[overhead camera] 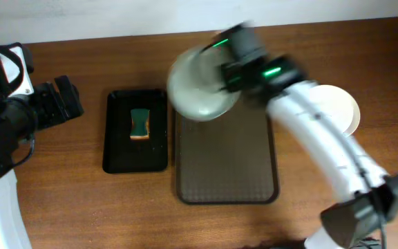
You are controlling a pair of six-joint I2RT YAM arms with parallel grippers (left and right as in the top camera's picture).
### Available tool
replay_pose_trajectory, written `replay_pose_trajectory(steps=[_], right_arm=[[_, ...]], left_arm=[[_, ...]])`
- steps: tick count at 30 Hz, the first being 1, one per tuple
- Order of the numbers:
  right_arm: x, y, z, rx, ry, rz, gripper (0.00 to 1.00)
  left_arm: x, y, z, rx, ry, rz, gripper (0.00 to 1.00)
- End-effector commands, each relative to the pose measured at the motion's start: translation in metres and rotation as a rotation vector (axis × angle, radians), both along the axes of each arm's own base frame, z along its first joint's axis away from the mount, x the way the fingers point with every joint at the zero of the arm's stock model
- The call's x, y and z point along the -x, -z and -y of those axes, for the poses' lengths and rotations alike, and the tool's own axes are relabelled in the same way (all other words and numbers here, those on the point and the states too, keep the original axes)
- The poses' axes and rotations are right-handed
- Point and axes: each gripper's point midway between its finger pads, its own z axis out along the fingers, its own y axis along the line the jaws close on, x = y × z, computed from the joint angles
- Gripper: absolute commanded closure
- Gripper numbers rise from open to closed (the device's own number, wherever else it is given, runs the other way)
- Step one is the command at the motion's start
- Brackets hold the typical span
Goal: Clean dirty plates on tray and stack at the side
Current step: 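Carry the white plate right and lower it onto the plate stack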
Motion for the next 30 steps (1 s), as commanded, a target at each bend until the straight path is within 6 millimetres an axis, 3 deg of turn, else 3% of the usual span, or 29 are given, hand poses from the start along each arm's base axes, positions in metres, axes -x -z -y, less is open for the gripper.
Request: replay_pose_trajectory(steps=[1, 2, 4, 5, 8, 10, 13, 16, 21, 22, 23, 24, 25, 26, 28, 30], right_arm=[[0.000, 0.013, 0.096, -0.305, 0.233, -0.145, 0.96], [0.003, 0.021, 0.140, -0.339, 0.343, -0.172, 0.96], [0.015, 0.038, 0.208, -0.401, 0.511, -0.201, 0.96], [0.031, 0.055, 0.253, -0.431, 0.646, -0.225, 0.96], [0.067, 0.106, 0.318, -0.474, 0.837, -0.289, 0.96], [0.077, 0.134, 0.335, -0.494, 0.905, -0.278, 0.96], [0.082, 0.169, 0.333, -0.506, 0.913, -0.280, 0.96], [0.072, 0.175, 0.321, -0.452, 0.849, -0.276, 0.96], [0.078, 0.177, 0.334, -0.345, 0.893, -0.277, 0.96], [0.078, 0.177, 0.333, -0.349, 0.891, -0.282, 0.92], [0.080, 0.179, 0.328, -0.359, 0.896, -0.300, 0.67], [0.077, 0.176, 0.324, -0.386, 0.887, -0.296, 0.61], [0.071, 0.169, 0.316, -0.437, 0.857, -0.281, 0.60], [0.058, 0.149, 0.304, -0.518, 0.795, -0.231, 0.59], [0.040, 0.102, 0.283, -0.581, 0.684, -0.125, 0.57], [0.027, 0.052, 0.248, -0.558, 0.536, -0.025, 0.56]], left_arm=[[-0.001, -0.001, -0.002, -0.011, 0.002, 0.002, 0.00], [-0.001, -0.001, -0.002, -0.011, 0.002, 0.002, 0.01], [-0.001, -0.001, -0.002, -0.011, 0.002, 0.002, 0.00], [-0.001, -0.001, -0.002, -0.011, 0.002, 0.002, 0.00], [-0.001, -0.001, -0.002, -0.011, 0.002, 0.002, 0.00], [-0.001, -0.001, -0.002, -0.011, 0.002, 0.002, 0.00], [-0.001, -0.001, -0.002, -0.011, 0.002, 0.002, 0.00], [-0.001, -0.001, -0.002, -0.011, 0.002, 0.002, 0.00], [-0.001, -0.001, -0.002, -0.011, 0.002, 0.002, 0.00], [-0.001, -0.001, -0.002, -0.011, 0.002, 0.002, 0.00], [-0.001, -0.001, -0.002, -0.012, 0.002, 0.002, 0.00], [-0.001, -0.001, -0.002, -0.011, 0.002, 0.002, 0.00], [-0.001, -0.001, -0.002, -0.011, 0.002, 0.002, 0.00], [-0.001, -0.001, -0.002, -0.011, 0.002, 0.002, 0.00], [-0.001, -0.001, -0.002, -0.011, 0.002, 0.002, 0.00], [-0.001, -0.001, -0.002, -0.011, 0.002, 0.002, 0.00]])
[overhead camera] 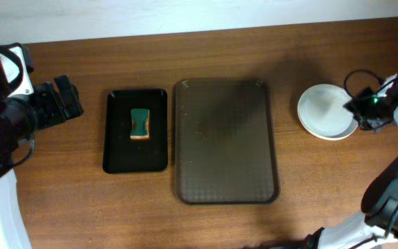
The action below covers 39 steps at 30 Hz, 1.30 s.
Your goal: Clean dirty plates on tray and stack at the side
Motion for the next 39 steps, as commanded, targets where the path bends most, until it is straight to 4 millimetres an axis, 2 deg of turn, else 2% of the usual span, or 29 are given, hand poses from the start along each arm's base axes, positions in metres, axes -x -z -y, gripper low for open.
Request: replay_pose_trajectory(steps=[1, 3, 4, 5, 7, 11, 13, 16, 18, 27, 28, 29, 30, 31, 32, 33, 34, 36, 37, 39], right_arm=[[-0.029, -0.104, -0.066, 0.069, -0.228, 0.278, 0.55], [-0.030, -0.124, -0.124, 0.124, -0.427, 0.329, 0.53], [-0.030, -0.124, -0.153, 0.129, -0.522, 0.334, 0.53], [-0.028, -0.120, -0.191, 0.134, -0.653, 0.334, 0.52], [-0.022, -0.113, -0.237, 0.175, -0.823, 0.328, 0.51], [-0.012, -0.105, -0.283, 0.307, -0.959, 0.300, 0.46], [-0.010, -0.107, -0.299, 0.326, -1.008, 0.319, 0.41], [-0.012, -0.109, -0.301, 0.329, -1.010, 0.336, 0.36], [-0.012, -0.109, -0.301, 0.329, -1.009, 0.337, 0.02], [-0.012, -0.109, -0.301, 0.328, -1.009, 0.333, 0.02], [-0.003, -0.101, -0.295, 0.336, -1.016, 0.279, 0.02], [0.014, -0.095, -0.273, 0.356, -0.989, 0.177, 0.02], [0.042, -0.093, -0.251, 0.344, -0.963, 0.070, 0.02], [0.057, -0.106, -0.232, 0.354, -0.928, 0.062, 0.01], [0.063, -0.132, -0.217, 0.408, -0.903, 0.148, 0.02], [0.065, -0.148, -0.211, 0.451, -0.900, 0.211, 0.02], [0.070, -0.178, -0.203, 0.538, -0.893, 0.332, 0.02], [0.086, -0.214, -0.193, 0.690, -0.891, 0.494, 0.02], [0.096, -0.221, -0.185, 0.742, -0.847, 0.535, 0.02], [0.108, -0.215, -0.179, 0.790, -0.798, 0.594, 0.02]], left_arm=[[-0.001, -0.001, -0.002, -0.011, 0.004, 0.003, 0.00], [-0.001, -0.001, -0.002, -0.011, 0.004, 0.003, 0.00], [-0.001, -0.001, -0.002, -0.011, 0.004, 0.003, 0.00], [-0.001, -0.001, -0.002, -0.011, 0.004, 0.003, 0.00], [-0.001, -0.001, -0.002, -0.011, 0.004, 0.003, 0.00], [-0.001, -0.001, -0.002, -0.011, 0.004, 0.003, 0.00], [-0.001, -0.001, -0.002, -0.011, 0.004, 0.003, 0.00], [-0.001, -0.001, -0.002, -0.011, 0.004, 0.003, 0.00], [-0.001, -0.001, -0.002, -0.011, 0.005, 0.003, 0.00], [-0.001, -0.001, -0.002, -0.011, 0.004, 0.003, 0.00], [-0.001, -0.001, -0.002, -0.011, 0.004, 0.003, 0.00], [-0.001, -0.001, -0.002, -0.011, 0.004, 0.003, 0.00], [-0.001, -0.001, -0.002, -0.011, 0.004, 0.003, 0.00], [-0.001, -0.001, -0.002, -0.011, 0.004, 0.003, 0.00], [-0.001, -0.001, -0.002, -0.011, 0.004, 0.003, 0.00], [-0.001, -0.001, -0.002, -0.011, 0.004, 0.003, 0.00], [-0.001, -0.001, -0.002, -0.011, 0.004, 0.003, 0.00], [-0.001, -0.001, -0.002, -0.011, 0.005, 0.003, 0.00], [-0.001, -0.001, -0.002, -0.011, 0.005, 0.004, 0.00], [-0.001, -0.001, -0.002, -0.011, 0.005, 0.003, 0.00]])
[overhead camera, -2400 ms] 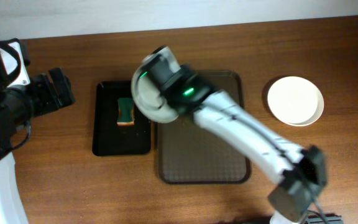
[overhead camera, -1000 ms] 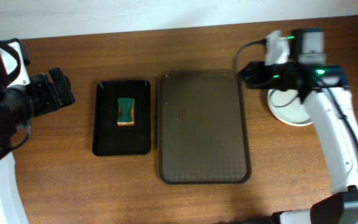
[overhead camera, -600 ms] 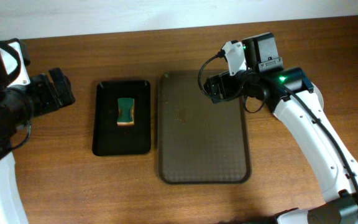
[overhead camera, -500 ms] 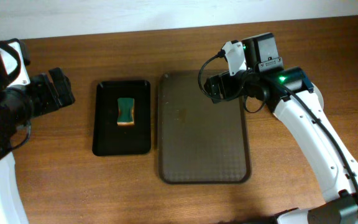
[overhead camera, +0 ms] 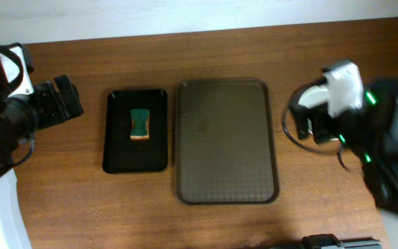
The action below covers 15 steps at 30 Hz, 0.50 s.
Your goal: Clean dirty plates on tray and stack at the side
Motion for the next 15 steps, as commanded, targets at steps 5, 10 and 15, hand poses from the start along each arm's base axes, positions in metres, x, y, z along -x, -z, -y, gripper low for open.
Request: replay_pose_trajectory(steps=[5, 10, 15], right_arm=[[0.038, 0.094, 0.016, 0.025, 0.074, 0.241, 0.02], [0.052, 0.154, 0.023, -0.105, 0.169, 0.395, 0.02], [0.048, 0.170, 0.019, -0.115, 0.143, 0.458, 0.02]], left_arm=[[0.000, -0.001, -0.002, -0.012, 0.004, 0.004, 0.00], [0.000, -0.001, -0.001, -0.011, 0.005, 0.004, 0.00], [0.000, -0.001, -0.002, -0.011, 0.004, 0.004, 0.00]])
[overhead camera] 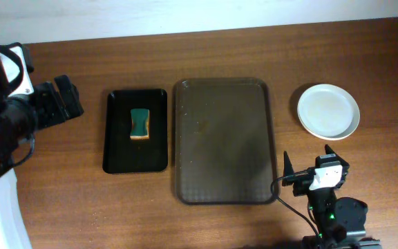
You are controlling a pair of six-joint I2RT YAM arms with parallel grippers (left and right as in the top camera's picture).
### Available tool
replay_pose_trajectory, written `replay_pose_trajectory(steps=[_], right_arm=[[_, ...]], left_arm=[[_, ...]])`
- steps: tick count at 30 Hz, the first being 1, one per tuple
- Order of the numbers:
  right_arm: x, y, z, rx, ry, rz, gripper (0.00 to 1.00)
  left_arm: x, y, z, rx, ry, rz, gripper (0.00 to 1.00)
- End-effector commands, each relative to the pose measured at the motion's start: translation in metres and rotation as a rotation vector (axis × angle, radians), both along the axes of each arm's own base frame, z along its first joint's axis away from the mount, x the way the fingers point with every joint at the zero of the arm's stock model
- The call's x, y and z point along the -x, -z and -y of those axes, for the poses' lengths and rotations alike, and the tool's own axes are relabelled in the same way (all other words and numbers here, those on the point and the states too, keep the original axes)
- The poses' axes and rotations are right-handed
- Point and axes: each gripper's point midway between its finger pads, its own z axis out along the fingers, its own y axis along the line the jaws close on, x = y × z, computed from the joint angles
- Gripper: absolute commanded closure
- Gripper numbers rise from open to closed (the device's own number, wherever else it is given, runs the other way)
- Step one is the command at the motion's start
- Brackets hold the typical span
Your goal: Clean dirty plates on tray and stack at the side
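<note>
The white plates [328, 111] lie stacked on the table to the right of the brown tray [226, 173]. That tray holds no plates, only a faint smudge. A green sponge [139, 123] rests in the small black tray [116, 155]. Near the table's front edge, below the plates, my right gripper [309, 162] stands open and holds nothing. My left gripper [66, 102] hangs at the far left, away from both trays, and its jaws are too dark to read.
The left arm's bulk [5, 124] fills the left edge of the table. The right arm's base [334, 214] sits at the front right. Bare wood lies between the brown tray and the plates.
The right arm was over the right side of the table, partly covering the plate stack. It is now drawn back to the front edge, and the stack shows in full.
The right gripper first held a pale plate above the far left end of the brown tray. Then it was at the stack on the right, with the tray bare. It was still by the stack afterwards, and now it is back near the front edge, empty.
</note>
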Motion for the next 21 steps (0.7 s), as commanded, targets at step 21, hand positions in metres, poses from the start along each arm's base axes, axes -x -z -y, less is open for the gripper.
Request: replay_pose_trajectory(steps=[21], right_arm=[[-0.012, 0.025, -0.007, -0.020, -0.036, 0.048, 0.02]], left_arm=[[0.000, -0.001, -0.001, -0.011, 0.004, 0.005, 0.00]])
